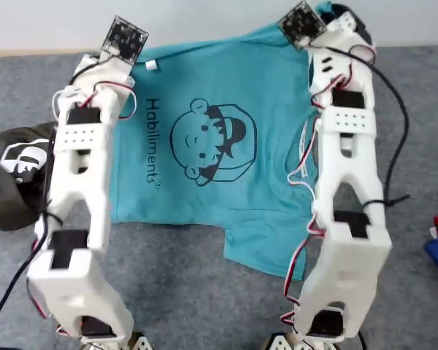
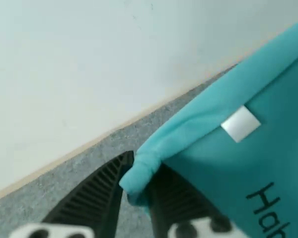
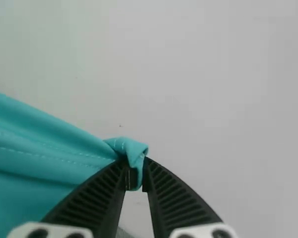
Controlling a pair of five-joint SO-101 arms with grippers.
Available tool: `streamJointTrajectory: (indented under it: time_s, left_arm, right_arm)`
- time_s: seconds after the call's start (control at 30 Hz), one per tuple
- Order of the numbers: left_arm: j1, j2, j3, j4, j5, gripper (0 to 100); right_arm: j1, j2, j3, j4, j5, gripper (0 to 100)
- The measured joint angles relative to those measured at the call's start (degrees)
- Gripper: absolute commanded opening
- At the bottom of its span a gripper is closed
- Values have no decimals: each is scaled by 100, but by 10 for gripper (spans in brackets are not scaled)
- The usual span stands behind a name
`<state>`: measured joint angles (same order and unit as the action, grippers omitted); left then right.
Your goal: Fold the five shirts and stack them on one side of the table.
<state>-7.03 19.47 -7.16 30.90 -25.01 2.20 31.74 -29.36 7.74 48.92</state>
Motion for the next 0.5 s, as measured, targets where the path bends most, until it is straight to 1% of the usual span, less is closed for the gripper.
streamJointTrajectory:
  time_s: [0.1, 0.23, 0.33, 0.5]
  left_arm:
    - [0, 484, -703, 413, 0, 2]
    - [0, 949, -1477, 624, 0, 2]
    - [-9, 1231, -1908, 879, 0, 2]
    - [-9, 1415, -2400, 1609, 0, 2]
  right_arm:
    - [-79, 633, -976, 334, 9, 11]
    - [-185, 1336, -2119, 554, 246, 11]
    - [-255, 1741, -2778, 721, 422, 11]
    - [-273, 2110, -3684, 1319, 440, 11]
